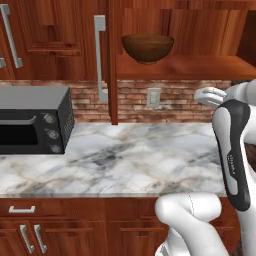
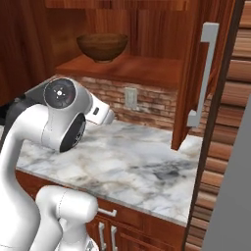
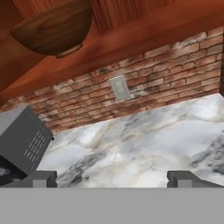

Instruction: Take the smaller bowl and place it next to the appetizer plate on the dining counter , and place the larger bowl next to the plate with cooked food.

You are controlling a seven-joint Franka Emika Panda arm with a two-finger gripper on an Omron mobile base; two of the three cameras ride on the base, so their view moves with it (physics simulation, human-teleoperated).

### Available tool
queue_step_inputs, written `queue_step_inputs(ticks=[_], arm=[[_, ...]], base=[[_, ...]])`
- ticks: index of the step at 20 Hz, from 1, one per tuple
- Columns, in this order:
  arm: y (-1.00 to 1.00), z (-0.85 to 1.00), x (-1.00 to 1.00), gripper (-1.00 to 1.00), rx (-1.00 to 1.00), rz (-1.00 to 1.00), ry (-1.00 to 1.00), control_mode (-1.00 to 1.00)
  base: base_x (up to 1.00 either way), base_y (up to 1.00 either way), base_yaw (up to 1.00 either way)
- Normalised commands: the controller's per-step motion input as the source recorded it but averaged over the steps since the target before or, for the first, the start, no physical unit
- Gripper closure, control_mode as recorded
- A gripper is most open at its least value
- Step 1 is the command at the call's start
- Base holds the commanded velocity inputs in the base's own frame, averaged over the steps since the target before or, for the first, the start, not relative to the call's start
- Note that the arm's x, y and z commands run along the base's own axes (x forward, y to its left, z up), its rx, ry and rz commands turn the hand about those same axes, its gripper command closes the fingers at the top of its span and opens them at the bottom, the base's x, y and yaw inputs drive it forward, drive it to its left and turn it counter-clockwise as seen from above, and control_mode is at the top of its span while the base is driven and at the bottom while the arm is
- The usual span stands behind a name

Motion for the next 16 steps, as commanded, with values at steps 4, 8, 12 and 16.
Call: queue_step_inputs(ticks=[4,8,12,16], arm=[[0.00,0.00,0.00,-1.00,0.00,0.00,0.00,1.00],[0.00,0.00,0.00,-1.00,0.00,0.00,0.00,1.00],[-0.07,0.06,0.08,-1.00,0.06,0.00,-0.01,-1.00],[-0.09,0.59,0.04,-1.00,0.17,0.00,0.00,-1.00]], base=[[0.96,-0.40,0.00],[0.96,-0.25,0.00],[0.30,-0.13,0.00],[0.00,0.00,0.00]])
